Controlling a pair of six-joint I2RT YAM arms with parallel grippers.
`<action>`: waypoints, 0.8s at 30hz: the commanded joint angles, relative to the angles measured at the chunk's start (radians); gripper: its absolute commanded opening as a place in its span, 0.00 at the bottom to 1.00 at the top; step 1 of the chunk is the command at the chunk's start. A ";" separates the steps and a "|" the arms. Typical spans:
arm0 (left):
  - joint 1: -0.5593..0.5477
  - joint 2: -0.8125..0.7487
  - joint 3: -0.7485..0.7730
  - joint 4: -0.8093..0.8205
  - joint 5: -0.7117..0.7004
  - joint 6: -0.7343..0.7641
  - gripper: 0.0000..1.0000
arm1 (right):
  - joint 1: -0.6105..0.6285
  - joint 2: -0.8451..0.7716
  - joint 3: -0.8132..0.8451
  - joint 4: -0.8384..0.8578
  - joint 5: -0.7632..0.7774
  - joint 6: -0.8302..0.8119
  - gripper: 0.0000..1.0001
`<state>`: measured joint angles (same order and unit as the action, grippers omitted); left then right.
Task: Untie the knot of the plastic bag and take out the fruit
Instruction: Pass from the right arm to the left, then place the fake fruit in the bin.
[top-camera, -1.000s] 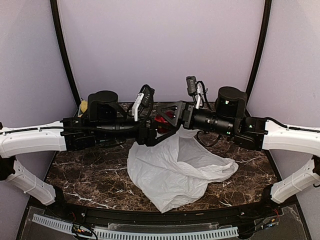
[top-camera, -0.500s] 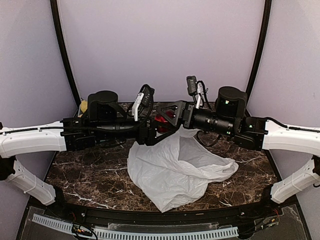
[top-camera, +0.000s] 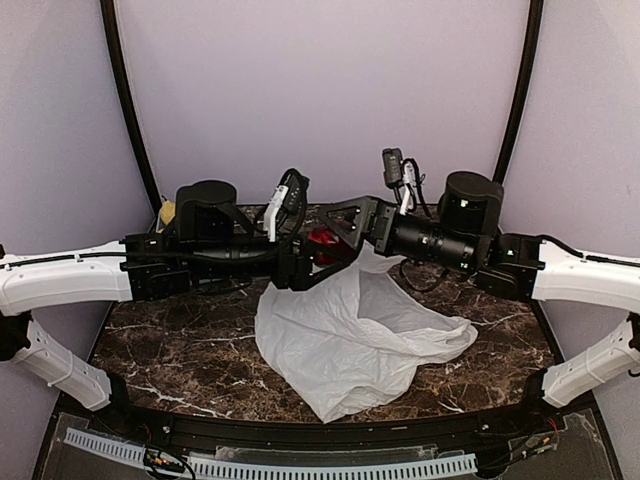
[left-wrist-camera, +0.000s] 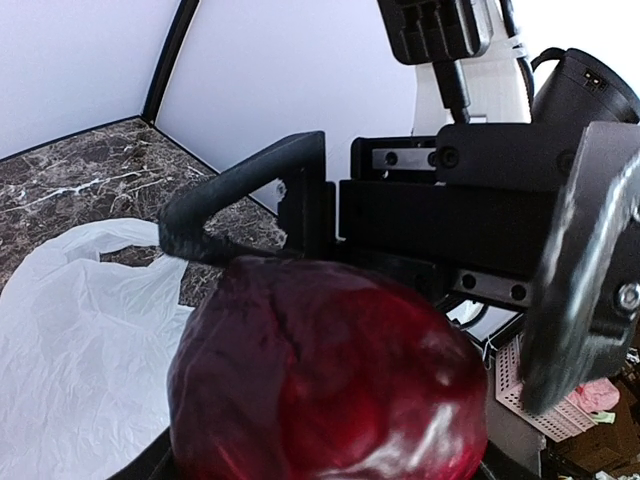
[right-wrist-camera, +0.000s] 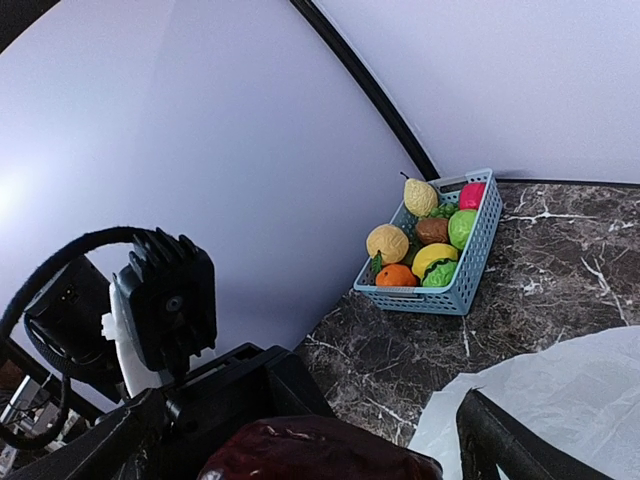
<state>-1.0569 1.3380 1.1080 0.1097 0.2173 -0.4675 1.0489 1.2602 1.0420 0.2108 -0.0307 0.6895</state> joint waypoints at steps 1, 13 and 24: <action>-0.002 -0.036 0.011 -0.056 0.000 -0.005 0.35 | 0.002 -0.054 -0.018 -0.025 0.079 -0.022 0.99; 0.300 -0.154 0.025 -0.441 0.077 0.091 0.35 | -0.017 -0.157 -0.036 -0.230 0.275 -0.056 0.99; 0.845 -0.028 0.066 -0.630 0.212 0.293 0.34 | -0.046 -0.193 -0.073 -0.272 0.310 -0.036 0.99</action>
<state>-0.3050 1.2339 1.1492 -0.4332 0.3710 -0.2653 1.0138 1.0721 0.9821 -0.0456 0.2531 0.6487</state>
